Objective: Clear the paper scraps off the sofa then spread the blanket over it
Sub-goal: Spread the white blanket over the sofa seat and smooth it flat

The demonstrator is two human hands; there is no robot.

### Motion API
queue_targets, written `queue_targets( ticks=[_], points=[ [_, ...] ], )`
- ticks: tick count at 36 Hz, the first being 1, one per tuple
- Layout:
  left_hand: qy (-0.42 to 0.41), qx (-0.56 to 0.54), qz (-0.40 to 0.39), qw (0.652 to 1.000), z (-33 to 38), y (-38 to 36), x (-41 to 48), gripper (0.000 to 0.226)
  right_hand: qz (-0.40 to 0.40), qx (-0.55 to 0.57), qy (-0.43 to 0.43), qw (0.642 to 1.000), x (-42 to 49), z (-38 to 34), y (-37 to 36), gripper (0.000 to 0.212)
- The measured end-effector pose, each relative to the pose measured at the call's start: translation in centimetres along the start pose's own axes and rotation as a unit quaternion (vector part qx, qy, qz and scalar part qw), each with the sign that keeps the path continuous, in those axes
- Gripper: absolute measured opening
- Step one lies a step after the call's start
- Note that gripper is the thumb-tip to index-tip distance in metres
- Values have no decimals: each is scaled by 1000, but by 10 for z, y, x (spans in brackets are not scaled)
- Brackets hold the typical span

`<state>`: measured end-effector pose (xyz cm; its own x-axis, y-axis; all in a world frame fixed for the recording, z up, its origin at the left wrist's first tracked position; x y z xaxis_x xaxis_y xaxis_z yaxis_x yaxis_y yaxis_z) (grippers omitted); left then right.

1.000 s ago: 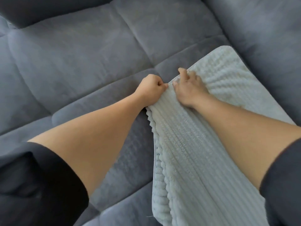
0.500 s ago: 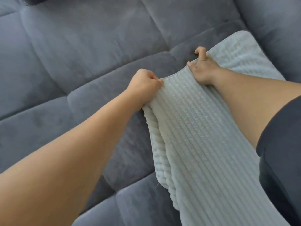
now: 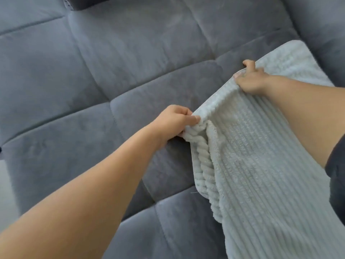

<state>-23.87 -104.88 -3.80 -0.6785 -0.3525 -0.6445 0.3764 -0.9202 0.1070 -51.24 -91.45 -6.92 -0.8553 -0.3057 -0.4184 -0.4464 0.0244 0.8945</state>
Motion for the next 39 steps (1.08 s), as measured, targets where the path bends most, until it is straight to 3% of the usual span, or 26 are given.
queue_targets(
  ticks=[3, 6, 11, 14, 19, 24, 26, 28, 30, 32, 35, 37, 39],
  points=[
    [-17, -114, -9, 993, -17, 8, -22, 16, -38, 14, -10, 999, -5, -6, 1, 73],
    [-22, -121, 51, 991, -17, 21, -21, 26, -57, 35, -3, 998, -12, -7, 6, 79],
    [-57, 62, 146, 986, -6, 54, -4, 22, -55, 10, 29, 998, -20, -9, 3, 76],
    [-110, 239, 167, 950, 0, 69, 6, 19, -44, -45, 35, 997, -27, -13, 4, 74],
    [-128, 332, 201, 913, -14, 58, 12, 22, -11, -122, 29, 992, -43, -18, 2, 71],
    [-107, 229, 217, 943, -24, 70, 8, 31, 35, -56, 13, 998, -86, -57, -9, 74],
    [-99, 224, 202, 948, -27, 72, 8, 31, 120, -43, 79, 989, -112, -76, -7, 70],
    [-92, 227, 191, 950, -28, 73, 11, 32, 185, -49, 184, 964, -133, -98, -11, 51],
    [-83, 226, 191, 951, -27, 74, 12, 32, 102, -34, 234, 966, -142, -114, -29, 36],
    [-81, 218, 196, 953, -25, 73, 12, 32, 6, -10, 224, 975, -145, -119, -47, 38],
    [-54, 177, 179, 966, -22, 75, 8, 35, -20, 54, 186, 981, -138, -119, -52, 25],
    [3, 125, 126, 984, -22, 80, -4, 39, -30, 54, 163, 985, -130, -117, -52, 10],
    [38, 43, 16, 998, -27, 80, -22, 34, -33, 44, 158, 986, -127, -117, -54, 6]
  ],
)
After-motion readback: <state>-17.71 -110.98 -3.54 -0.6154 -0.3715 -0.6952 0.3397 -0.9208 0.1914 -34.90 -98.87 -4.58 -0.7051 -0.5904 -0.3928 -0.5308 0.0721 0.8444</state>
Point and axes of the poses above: each hand's wrist, its own x-axis towards the middle knuckle, its own y-axis out of the back of the hand, z = x × y, the point moved 5 cm from there along x, towards the middle knuckle, and after that the axes turned 10 degrees about z, right-handed, at the moved point
